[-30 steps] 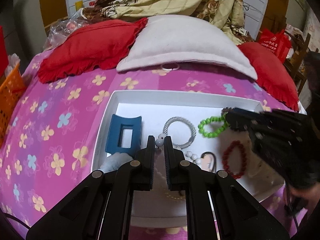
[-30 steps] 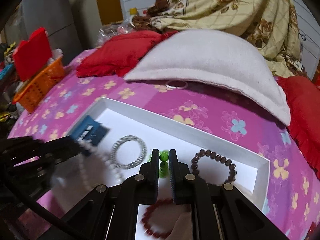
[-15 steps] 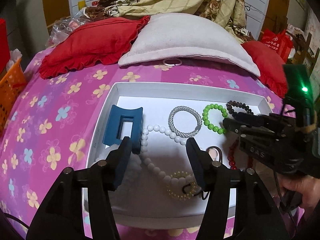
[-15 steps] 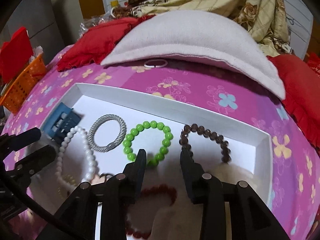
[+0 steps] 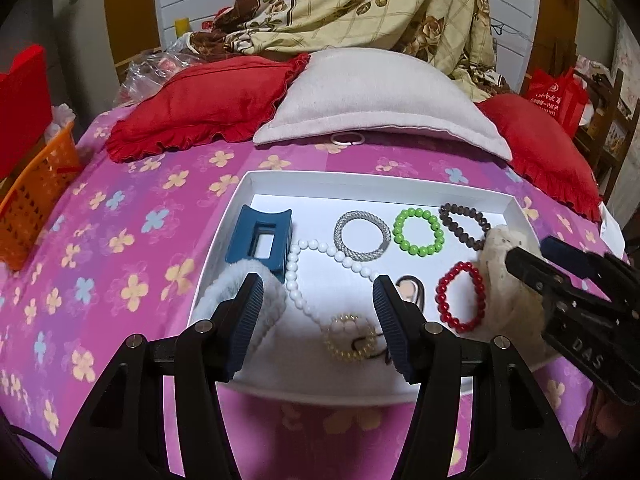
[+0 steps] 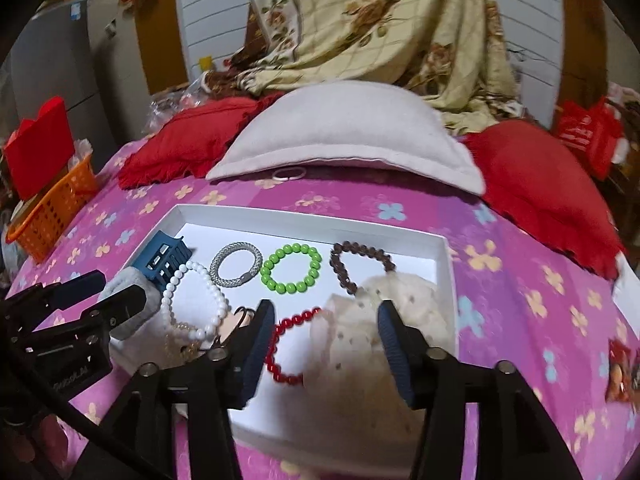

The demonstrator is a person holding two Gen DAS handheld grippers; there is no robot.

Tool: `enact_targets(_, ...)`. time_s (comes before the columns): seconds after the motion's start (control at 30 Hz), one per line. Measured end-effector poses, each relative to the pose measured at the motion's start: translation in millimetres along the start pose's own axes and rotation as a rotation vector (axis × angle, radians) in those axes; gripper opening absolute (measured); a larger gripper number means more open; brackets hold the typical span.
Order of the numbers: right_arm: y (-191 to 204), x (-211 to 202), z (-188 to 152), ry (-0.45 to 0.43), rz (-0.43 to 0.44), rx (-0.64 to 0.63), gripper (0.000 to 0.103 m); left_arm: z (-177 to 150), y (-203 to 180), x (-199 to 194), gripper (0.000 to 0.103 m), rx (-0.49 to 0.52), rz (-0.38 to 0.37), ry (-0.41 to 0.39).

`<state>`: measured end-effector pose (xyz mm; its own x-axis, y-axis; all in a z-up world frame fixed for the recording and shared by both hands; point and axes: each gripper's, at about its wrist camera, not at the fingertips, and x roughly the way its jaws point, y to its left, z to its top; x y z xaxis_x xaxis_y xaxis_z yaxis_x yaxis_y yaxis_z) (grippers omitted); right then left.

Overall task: Organize jewelry
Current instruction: 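Lift both open tools out of the box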

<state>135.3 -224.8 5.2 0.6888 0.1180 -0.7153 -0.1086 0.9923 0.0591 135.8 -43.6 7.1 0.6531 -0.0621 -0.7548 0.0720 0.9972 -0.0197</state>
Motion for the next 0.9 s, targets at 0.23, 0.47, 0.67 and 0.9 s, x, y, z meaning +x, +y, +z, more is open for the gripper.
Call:
enact_targets(0.23,3,-28,-18,-0.031,-0.037,0.029,0.062,-11,-8,-23,0.057,-0.002,0.004,-0.035)
enact_targets(0.47,5,-41,-30,-0.03,-0.037,0.052,0.063,-21,-14,-39,0.057,0.01,0.026,-0.056)
enact_targets(0.67,8,-52,-36,-0.048,-0.049,0.042,0.074,-29,-16,-47,0.057,0.016,0.042,-0.063)
enact_targets(0.9,6,-59,-41,-0.048,-0.048,0.048,0.074,-33,-18,-57,0.057,0.015,0.051,-0.075)
